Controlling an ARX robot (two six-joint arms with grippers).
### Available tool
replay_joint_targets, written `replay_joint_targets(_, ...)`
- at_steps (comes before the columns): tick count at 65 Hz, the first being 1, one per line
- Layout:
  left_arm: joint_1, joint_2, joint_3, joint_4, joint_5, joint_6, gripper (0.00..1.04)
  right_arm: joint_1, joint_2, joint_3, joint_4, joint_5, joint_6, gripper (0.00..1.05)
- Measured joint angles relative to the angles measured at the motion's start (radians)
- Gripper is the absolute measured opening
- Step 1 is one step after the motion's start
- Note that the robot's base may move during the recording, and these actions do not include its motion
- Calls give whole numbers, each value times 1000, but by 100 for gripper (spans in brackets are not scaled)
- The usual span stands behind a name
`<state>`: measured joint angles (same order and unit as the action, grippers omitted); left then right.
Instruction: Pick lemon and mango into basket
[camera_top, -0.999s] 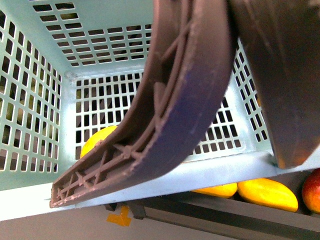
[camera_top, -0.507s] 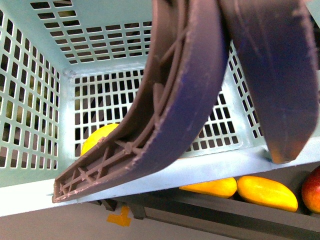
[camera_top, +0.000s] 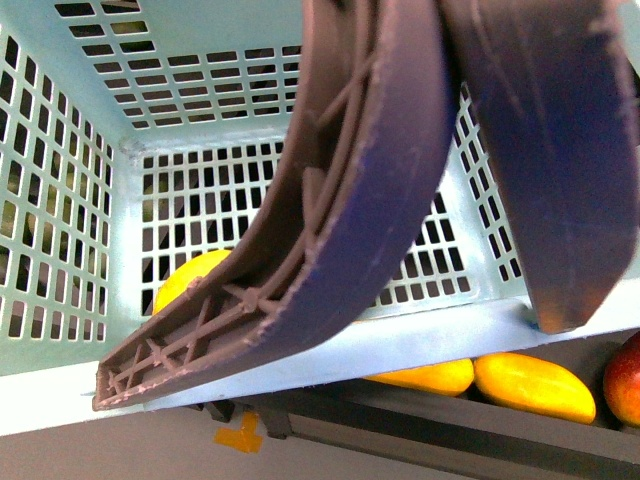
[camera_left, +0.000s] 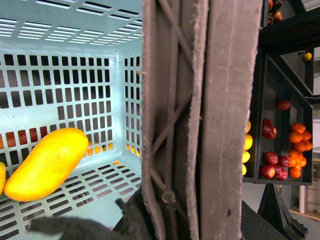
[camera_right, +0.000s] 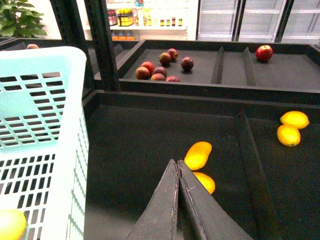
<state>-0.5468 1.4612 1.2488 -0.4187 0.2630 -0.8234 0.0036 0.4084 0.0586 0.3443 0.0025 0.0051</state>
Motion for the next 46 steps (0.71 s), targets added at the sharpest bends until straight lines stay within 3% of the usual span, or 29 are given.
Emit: replay_joint_targets(46,0,0,0,0,0,0,15,0,-213,-35,-149,0,0,2)
